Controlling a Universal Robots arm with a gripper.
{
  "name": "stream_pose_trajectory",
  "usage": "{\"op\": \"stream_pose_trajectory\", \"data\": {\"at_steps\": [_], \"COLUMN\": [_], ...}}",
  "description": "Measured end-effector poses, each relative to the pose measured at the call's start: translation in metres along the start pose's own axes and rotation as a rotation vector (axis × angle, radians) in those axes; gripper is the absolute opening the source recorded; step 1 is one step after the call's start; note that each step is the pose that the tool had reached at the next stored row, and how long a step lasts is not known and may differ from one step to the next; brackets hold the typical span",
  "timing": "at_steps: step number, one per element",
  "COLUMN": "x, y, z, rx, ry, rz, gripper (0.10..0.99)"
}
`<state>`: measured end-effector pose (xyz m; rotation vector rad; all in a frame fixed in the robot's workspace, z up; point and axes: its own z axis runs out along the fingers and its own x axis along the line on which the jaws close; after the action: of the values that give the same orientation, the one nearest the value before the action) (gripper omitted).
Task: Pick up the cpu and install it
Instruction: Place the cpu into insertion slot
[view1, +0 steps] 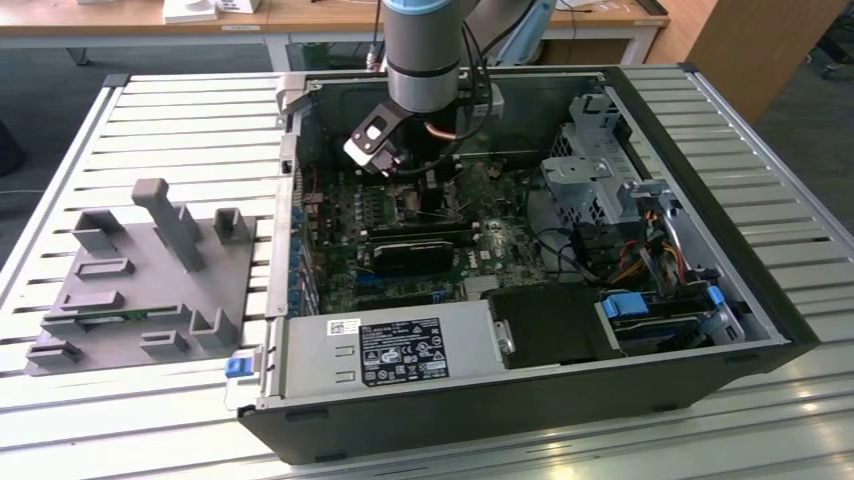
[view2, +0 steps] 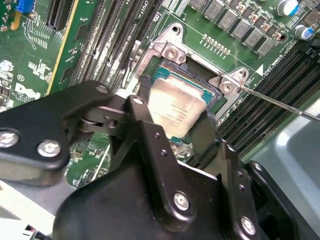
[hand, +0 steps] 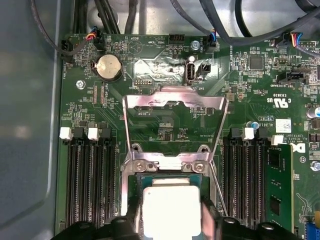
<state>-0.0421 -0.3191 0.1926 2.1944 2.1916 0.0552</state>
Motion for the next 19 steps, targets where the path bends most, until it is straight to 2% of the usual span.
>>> {"op": "stream_pose_trajectory", "data": {"at_steps": [1,2,7,11,19], "x": [0.0,0.0001,0.0002,0.0001,0.0001], "y": [-0.0003,-0.0004,-0.0005,-0.0004,-0.0008], "z": [-0.0001,-0.0001,-0.0004,-0.0036,-0.0023], "rx": [0.0,0.0,0.0,0.0,0.0], "ry": [-0.0002,-0.0001,-0.0007,-0.0007,-0.0016], "rz": [0.001,0.002,0.015,0.015,0.032], "gripper": [0.6,0.541,0.541,0.541,0.541]}}
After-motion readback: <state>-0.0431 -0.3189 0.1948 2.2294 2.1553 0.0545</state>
